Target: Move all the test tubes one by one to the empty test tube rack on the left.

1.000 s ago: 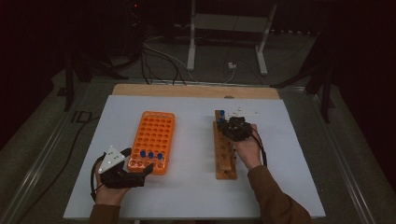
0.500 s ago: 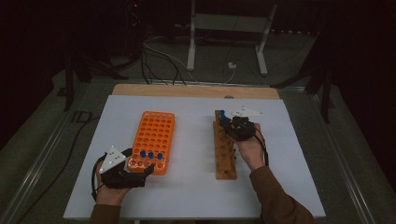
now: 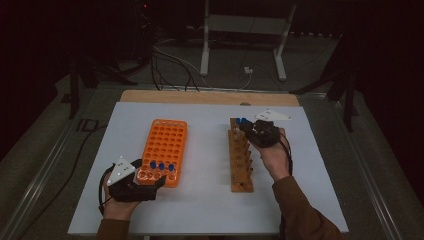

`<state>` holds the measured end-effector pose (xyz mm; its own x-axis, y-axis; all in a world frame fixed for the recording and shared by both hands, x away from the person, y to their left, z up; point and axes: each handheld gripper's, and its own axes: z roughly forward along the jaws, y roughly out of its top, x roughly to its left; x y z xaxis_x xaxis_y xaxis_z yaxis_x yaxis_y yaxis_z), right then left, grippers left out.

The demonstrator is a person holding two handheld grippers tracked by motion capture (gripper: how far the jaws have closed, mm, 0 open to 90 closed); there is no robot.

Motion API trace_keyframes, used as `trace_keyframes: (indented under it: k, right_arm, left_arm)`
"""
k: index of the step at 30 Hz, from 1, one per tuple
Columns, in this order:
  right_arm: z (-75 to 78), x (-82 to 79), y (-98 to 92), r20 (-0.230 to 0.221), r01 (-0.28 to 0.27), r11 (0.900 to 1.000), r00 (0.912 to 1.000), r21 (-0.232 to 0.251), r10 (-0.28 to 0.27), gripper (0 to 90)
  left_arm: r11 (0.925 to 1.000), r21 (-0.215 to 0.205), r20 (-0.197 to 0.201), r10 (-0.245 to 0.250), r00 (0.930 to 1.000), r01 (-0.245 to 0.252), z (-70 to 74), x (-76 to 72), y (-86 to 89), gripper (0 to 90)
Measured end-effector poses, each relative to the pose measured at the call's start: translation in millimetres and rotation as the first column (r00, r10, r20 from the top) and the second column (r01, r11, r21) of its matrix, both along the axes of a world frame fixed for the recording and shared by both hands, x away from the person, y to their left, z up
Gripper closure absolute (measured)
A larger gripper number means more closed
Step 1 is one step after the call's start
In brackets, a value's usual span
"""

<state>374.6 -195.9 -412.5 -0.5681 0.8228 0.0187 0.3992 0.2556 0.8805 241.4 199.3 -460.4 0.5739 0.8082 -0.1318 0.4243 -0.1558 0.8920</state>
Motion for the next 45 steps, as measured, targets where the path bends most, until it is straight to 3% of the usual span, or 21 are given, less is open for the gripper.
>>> trace_keyframes:
  k: [10, 17, 24, 31, 34, 38, 45]
  right_arm:
    - [13.7, -13.4, 2.7, 0.042, -0.044, 0.998, 0.9982, 0.036, 0.043, 77.6]
    - [10.7, -21.5, 8.7, 0.009, -0.103, 0.992, 0.9946, 0.071, 0.103, 77.6]
    - [9.0, -30.5, 16.0, -0.016, -0.168, 0.984, 0.9855, 0.060, 0.169, 77.5]
    - [6.3, -43.8, 29.5, -0.035, -0.241, 0.970, 0.9697, 0.035, 0.242, 77.5]
    - [4.6, -49.9, 35.3, -0.039, -0.271, 0.962, 0.9613, 0.043, 0.273, 77.5]
    - [3.7, -58.2, 42.7, -0.051, -0.305, 0.950, 0.9499, 0.062, 0.308, 77.4]
    - [5.1, -70.3, 54.2, -0.065, -0.355, 0.932, 0.9309, 0.075, 0.360, 77.3]
  left_arm:
    - [1.0000, -0.002, 0.027, 0.002, 0.9996, -0.002, 8.0, -2.3, -5.7, 0.5]
    - [0.9999, 0.016, 0.033, 0.003, 0.9995, -0.004, 15.7, -2.7, -15.0, 0.5]
    - [0.9995, 0.031, 0.053, 0.002, 0.9986, -0.004, 25.6, -3.1, -28.6, 0.8]
    - [0.9983, 0.056, 0.076, -0.017, 0.9969, 0.012, 34.6, -1.6, -46.9, 3.0]
    - [0.9977, 0.062, 0.084, -0.034, 0.9959, 0.029, 36.8, -0.9, -55.9, 4.0]
    - [0.9946, 0.100, 0.091, -0.036, 0.9951, 0.027, 40.2, -0.1, -69.0, 6.0]
    - [0.9918, 0.106, 0.094, -0.082, 0.9922, 0.072, 42.9, 1.6, -89.5, 8.1]
